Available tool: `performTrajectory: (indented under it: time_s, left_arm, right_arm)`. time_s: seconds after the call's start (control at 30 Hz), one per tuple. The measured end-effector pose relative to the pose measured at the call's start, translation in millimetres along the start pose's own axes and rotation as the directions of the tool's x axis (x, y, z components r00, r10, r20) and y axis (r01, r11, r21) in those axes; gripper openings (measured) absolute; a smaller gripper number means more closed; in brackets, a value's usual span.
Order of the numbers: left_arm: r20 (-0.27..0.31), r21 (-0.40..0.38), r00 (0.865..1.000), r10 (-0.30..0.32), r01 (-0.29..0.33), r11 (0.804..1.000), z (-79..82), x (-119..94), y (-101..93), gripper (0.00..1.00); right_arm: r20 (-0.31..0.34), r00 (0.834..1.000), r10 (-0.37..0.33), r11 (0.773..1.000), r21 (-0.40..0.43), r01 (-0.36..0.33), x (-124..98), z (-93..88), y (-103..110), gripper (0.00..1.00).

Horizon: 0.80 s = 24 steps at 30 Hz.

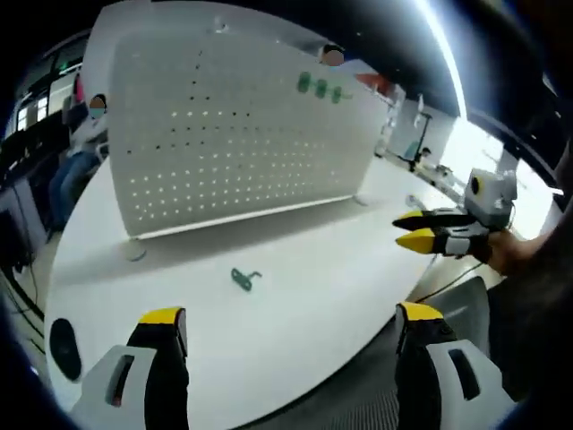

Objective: Insert the hook assembly into the mounting plate slot until the hook locks in place.

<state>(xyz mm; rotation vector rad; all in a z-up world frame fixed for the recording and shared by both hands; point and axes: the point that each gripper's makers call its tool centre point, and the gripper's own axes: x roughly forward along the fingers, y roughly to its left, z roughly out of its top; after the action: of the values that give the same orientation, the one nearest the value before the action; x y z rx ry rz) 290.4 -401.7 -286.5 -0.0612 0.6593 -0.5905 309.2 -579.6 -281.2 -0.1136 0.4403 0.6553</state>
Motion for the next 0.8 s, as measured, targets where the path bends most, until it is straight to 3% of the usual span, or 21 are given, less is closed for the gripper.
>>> performTrajectory:
  time_s: [0.1, 0.2, 0.33, 0.8]
  left_arm:
    - [-0.023, -0.009, 1.000, 0.001, -0.002, 1.000, -4.3, 0, 2.1, 0.96]
    - [-0.024, -0.022, 1.000, 0.001, -0.001, 1.000, -6.2, 0, 4.4, 0.96]
    - [-0.025, -0.024, 1.000, 0.002, -0.002, 1.000, -6.3, 0, 7.0, 0.96]
    - [-0.048, -0.035, 0.999, 0.008, -0.010, 0.999, -11.3, 6, 15.3, 0.96]
  right_arm:
    - [-0.030, 0.999, 0.027, 0.999, -0.027, -0.028, 4, -9.0, 4, 0.23]
    - [-0.092, 0.990, 0.103, 0.993, -0.047, -0.108, 13, -21.6, 14, 0.23]
    - [-0.144, 0.979, 0.146, 0.981, -0.105, -0.161, 28, -30.1, 18, 0.22]
    - [-0.247, 0.927, 0.283, 0.920, -0.205, -0.335, 89, -36.5, 37, 0.21]
